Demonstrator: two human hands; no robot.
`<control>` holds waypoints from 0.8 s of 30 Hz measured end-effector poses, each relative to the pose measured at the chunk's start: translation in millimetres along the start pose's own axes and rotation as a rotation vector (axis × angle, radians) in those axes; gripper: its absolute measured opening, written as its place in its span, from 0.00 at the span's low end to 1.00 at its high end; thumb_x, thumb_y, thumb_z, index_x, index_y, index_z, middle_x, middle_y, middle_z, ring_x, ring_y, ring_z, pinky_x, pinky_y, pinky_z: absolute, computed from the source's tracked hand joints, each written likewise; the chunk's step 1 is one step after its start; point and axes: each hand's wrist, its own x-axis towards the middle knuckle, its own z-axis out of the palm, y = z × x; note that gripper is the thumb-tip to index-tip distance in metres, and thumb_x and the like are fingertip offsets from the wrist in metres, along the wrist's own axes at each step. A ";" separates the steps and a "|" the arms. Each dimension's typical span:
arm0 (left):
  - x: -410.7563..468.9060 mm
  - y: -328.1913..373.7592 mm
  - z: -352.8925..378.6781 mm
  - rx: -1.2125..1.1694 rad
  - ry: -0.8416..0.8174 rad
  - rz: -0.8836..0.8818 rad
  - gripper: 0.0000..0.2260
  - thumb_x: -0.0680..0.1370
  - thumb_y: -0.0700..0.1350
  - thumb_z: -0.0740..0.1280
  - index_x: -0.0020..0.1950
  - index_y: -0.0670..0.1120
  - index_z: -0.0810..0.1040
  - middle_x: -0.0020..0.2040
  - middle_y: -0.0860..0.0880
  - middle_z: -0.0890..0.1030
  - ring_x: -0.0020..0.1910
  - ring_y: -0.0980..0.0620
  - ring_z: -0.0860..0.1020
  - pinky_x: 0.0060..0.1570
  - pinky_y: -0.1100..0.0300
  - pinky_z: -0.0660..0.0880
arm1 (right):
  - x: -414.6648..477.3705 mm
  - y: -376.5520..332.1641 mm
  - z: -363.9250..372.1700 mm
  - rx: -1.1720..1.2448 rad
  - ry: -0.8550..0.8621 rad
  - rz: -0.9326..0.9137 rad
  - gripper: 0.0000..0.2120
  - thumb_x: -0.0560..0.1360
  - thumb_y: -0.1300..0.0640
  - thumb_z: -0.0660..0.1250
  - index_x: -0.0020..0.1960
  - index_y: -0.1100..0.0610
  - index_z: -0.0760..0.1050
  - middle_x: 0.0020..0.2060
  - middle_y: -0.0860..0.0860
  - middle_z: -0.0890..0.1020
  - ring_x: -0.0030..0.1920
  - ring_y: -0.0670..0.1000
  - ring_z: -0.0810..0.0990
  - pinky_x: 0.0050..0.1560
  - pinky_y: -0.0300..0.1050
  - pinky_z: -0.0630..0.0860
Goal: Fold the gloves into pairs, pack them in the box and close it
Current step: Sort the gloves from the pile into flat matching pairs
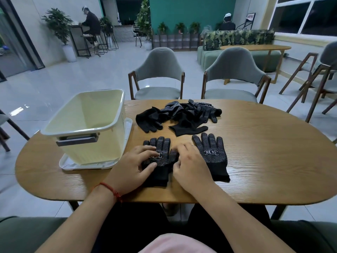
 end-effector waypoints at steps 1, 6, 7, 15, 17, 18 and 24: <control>-1.7 4.2 -2.4 -0.021 -0.003 0.037 0.13 0.80 0.58 0.70 0.63 0.58 0.83 0.68 0.64 0.77 0.71 0.59 0.73 0.70 0.51 0.73 | 0.6 1.1 0.4 0.013 0.001 0.015 0.22 0.70 0.57 0.57 0.62 0.52 0.76 0.54 0.49 0.77 0.56 0.54 0.76 0.61 0.52 0.78; -7.2 13.0 -6.6 0.004 -0.140 0.154 0.13 0.76 0.63 0.76 0.55 0.58 0.85 0.60 0.63 0.78 0.65 0.55 0.76 0.65 0.54 0.75 | 1.0 4.5 1.9 0.018 0.002 -0.002 0.19 0.71 0.60 0.62 0.61 0.51 0.75 0.53 0.48 0.77 0.54 0.53 0.75 0.60 0.51 0.77; -6.8 13.0 -6.7 -0.004 -0.137 0.157 0.12 0.76 0.62 0.76 0.55 0.58 0.85 0.59 0.63 0.78 0.65 0.55 0.76 0.64 0.54 0.75 | 0.9 4.9 2.0 0.015 -0.001 -0.003 0.19 0.71 0.60 0.62 0.61 0.51 0.75 0.53 0.47 0.77 0.54 0.53 0.75 0.60 0.51 0.77; -5.0 7.0 -3.0 0.024 -0.099 0.225 0.07 0.82 0.57 0.71 0.55 0.58 0.86 0.55 0.63 0.80 0.58 0.56 0.77 0.59 0.50 0.76 | 0.4 1.8 -1.0 -0.050 -0.104 -0.021 0.24 0.71 0.48 0.62 0.67 0.47 0.74 0.58 0.45 0.77 0.57 0.52 0.74 0.61 0.51 0.76; -5.4 7.5 -3.5 0.004 -0.086 0.215 0.07 0.83 0.56 0.71 0.56 0.57 0.86 0.56 0.62 0.79 0.59 0.54 0.78 0.58 0.50 0.76 | 0.0 1.4 -1.6 -0.060 -0.112 -0.019 0.23 0.72 0.48 0.62 0.67 0.46 0.74 0.59 0.45 0.77 0.58 0.52 0.74 0.61 0.51 0.75; -5.6 7.7 -4.3 -0.008 -0.083 0.216 0.06 0.83 0.55 0.71 0.56 0.56 0.85 0.56 0.62 0.79 0.59 0.54 0.78 0.58 0.50 0.77 | 0.2 0.9 -1.6 -0.061 -0.111 -0.016 0.23 0.72 0.48 0.62 0.67 0.46 0.74 0.59 0.45 0.77 0.58 0.52 0.74 0.61 0.52 0.75; -5.5 9.7 -5.0 -0.030 -0.110 0.236 0.04 0.83 0.51 0.71 0.53 0.54 0.85 0.59 0.61 0.81 0.61 0.56 0.79 0.61 0.50 0.76 | 0.4 0.8 0.1 -0.075 -0.101 -0.007 0.22 0.72 0.48 0.62 0.66 0.47 0.75 0.59 0.45 0.77 0.58 0.52 0.74 0.61 0.50 0.75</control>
